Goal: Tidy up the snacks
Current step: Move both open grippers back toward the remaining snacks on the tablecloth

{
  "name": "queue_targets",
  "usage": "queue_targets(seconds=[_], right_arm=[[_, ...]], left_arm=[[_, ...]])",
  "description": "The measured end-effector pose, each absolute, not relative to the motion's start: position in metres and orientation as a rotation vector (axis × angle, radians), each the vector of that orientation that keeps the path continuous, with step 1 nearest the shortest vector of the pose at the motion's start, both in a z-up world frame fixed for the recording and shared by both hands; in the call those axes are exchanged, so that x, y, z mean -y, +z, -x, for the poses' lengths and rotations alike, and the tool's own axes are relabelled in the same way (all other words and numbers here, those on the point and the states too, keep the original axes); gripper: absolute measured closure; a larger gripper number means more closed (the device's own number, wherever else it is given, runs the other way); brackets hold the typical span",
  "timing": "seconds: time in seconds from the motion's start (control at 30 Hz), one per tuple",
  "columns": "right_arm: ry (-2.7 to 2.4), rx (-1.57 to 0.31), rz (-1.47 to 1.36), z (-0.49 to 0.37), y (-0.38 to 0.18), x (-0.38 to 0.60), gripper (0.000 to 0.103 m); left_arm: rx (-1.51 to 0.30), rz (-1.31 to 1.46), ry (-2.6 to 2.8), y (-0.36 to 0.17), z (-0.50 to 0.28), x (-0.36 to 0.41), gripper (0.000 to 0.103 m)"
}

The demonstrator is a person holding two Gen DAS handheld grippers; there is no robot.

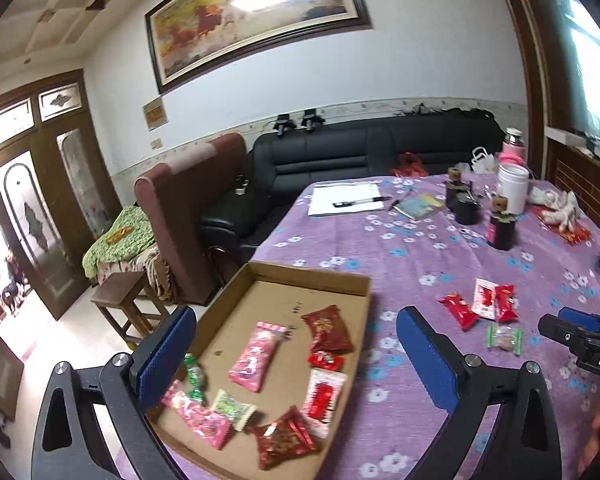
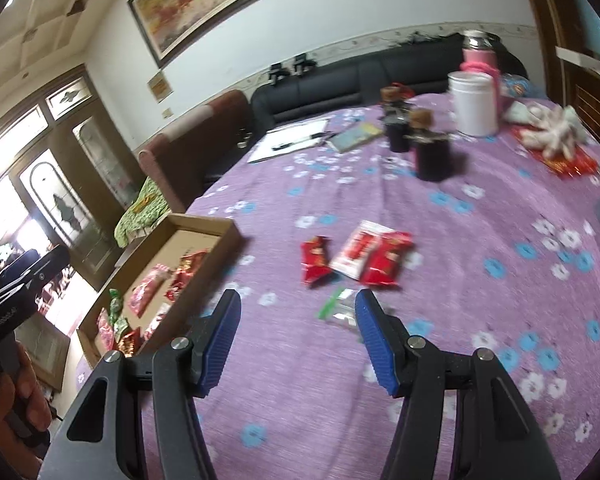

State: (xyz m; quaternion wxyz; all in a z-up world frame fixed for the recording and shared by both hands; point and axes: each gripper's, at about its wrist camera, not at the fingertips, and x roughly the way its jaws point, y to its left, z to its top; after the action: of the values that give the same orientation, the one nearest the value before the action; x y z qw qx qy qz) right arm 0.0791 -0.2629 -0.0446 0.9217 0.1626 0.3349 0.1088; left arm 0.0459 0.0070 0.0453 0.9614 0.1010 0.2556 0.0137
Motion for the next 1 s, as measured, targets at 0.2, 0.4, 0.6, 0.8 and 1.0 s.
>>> queue_targets(seconds=[0.2, 0.4, 0.6, 0.8, 1.0], right_arm=[[0.184, -0.703, -0.375, -0.070, -0.057, 0.292, 0.029], [0.163, -0.708, -0.404, -0.066, -0.067, 0.312, 0.029], [0.149, -0.717, -0.415, -0.066, -0.073, 0.325, 0.029], [0.134, -0.747, -0.390, -0.074, -0.082, 0.331, 0.029], [0.144, -0.786, -0.289, -0.090, -0.088, 0.324, 0.029]], left_arm=[[-0.534, -0.246, 0.001, 0.042, -0.046, 0.021, 0.001], [-0.547, -0.284, -0.022, 0.037, -0.047, 0.042, 0.001], [-0.574, -0.315, -0.034, 0.026, -0.054, 0.058, 0.001], [-0.654, -0.282, -0.104, -0.001, -0.075, 0.069, 0.001], [-0.750, -0.215, -0.209, -0.030, -0.098, 0.082, 0.001]])
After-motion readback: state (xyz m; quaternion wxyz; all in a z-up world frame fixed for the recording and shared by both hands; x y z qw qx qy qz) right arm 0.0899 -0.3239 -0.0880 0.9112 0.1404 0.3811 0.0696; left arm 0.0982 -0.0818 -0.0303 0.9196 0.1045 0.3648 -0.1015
